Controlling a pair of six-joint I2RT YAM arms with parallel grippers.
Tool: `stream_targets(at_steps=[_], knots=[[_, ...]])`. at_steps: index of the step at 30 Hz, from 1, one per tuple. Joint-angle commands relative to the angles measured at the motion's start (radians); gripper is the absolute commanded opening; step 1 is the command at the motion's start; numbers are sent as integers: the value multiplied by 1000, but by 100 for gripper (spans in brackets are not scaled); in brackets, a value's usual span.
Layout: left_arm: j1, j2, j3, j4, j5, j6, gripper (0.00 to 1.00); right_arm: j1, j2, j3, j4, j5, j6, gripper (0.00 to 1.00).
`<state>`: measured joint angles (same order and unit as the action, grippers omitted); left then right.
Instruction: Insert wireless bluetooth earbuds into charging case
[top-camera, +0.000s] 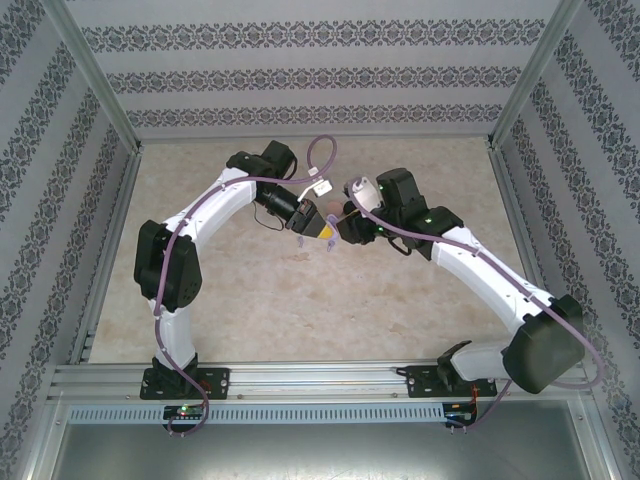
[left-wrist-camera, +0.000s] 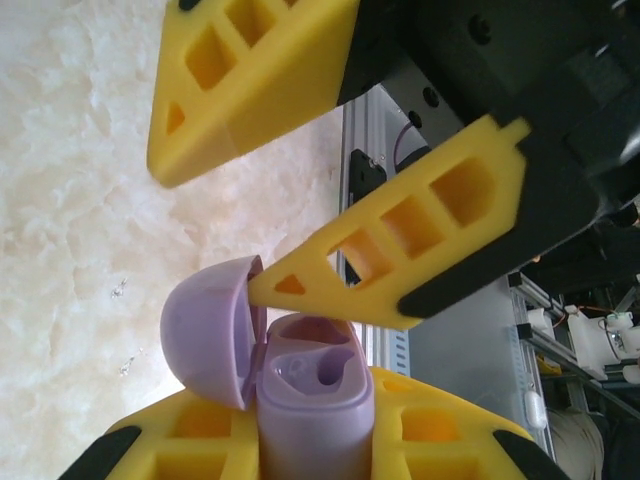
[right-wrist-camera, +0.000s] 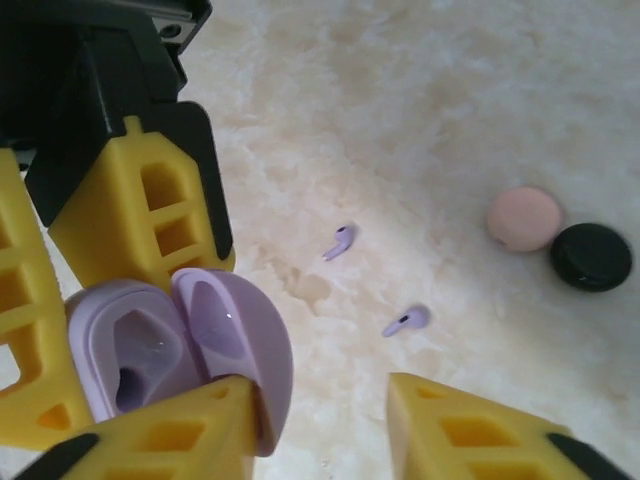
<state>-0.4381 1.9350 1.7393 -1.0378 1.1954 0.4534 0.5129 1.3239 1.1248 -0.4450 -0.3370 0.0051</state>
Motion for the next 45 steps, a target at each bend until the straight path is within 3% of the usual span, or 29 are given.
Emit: stream_targets(at_steps=[1, 8, 17, 25, 32, 45], knots=[[37, -67, -69, 187, 48, -88, 0, -23, -90, 22, 32, -61, 65, 47], [127, -259, -278, 566, -7, -311, 0, -97, -228, -64, 34, -99, 186, 62], [138, -475, -503, 924, -238, -461, 0, -96, -159, -85, 40, 61, 405, 67], [137, -636, -719, 1246, -565, -544, 0, -32, -12, -6, 20, 189, 553, 67], [137, -704, -904, 1558, -763, -620, 0, 42, 170, 110, -15, 247, 624, 66], [138, -733, -1001, 1676, -951, -697, 0, 176, 590, 418, -169, 350, 695, 61]])
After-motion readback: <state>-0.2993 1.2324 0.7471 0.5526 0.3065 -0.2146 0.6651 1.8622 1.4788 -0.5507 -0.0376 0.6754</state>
